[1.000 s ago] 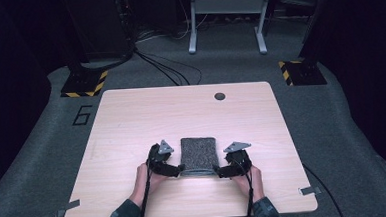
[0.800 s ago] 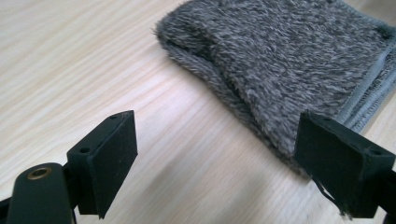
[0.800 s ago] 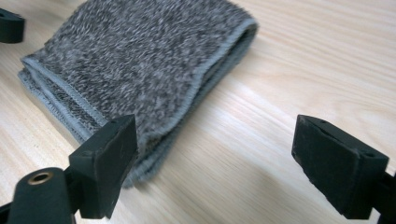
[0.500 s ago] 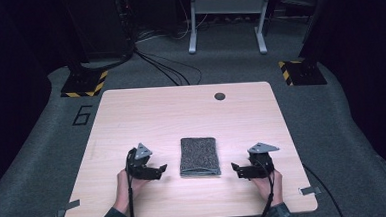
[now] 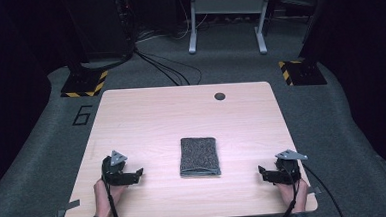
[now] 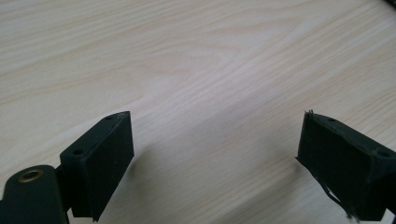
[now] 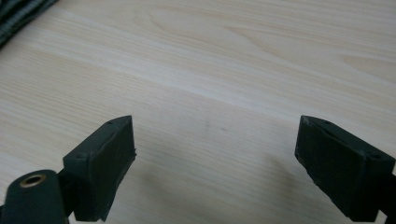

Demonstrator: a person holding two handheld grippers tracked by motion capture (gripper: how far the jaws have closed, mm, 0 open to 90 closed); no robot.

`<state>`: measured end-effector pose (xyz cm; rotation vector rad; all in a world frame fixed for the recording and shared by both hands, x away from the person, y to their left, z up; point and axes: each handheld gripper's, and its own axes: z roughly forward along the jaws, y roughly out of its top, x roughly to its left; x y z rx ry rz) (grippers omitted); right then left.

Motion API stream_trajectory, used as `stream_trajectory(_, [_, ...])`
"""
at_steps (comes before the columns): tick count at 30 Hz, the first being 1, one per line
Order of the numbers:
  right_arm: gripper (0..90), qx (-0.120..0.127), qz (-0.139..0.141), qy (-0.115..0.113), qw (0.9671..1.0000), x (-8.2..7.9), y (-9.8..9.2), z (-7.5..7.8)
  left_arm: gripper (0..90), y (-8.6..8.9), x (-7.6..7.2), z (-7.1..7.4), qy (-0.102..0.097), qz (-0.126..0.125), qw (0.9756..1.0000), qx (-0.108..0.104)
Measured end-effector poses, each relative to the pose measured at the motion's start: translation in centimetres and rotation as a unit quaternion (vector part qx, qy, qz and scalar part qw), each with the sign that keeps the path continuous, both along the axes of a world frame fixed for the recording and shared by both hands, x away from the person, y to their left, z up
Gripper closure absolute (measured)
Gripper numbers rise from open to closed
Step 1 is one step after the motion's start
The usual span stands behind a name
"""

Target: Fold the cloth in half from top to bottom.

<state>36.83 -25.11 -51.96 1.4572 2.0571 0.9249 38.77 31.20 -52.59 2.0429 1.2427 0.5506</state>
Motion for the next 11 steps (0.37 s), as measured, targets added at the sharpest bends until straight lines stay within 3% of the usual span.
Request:
stream_trajectory(5, [10.7, -0.010, -0.008, 0.003, 0.9999, -0.02, -0.92, -0.80, 10.1, 0.67, -0.19, -0.44, -0.006, 0.012, 0.9999, -0.006])
stream_trajectory(11, [10.9, -0.009, -0.011, 0.000, 0.9999, -0.11, -0.90, -0.88, 10.1, 0.87, -0.13, -0.39, -0.003, 0.009, 0.9999, -0.004])
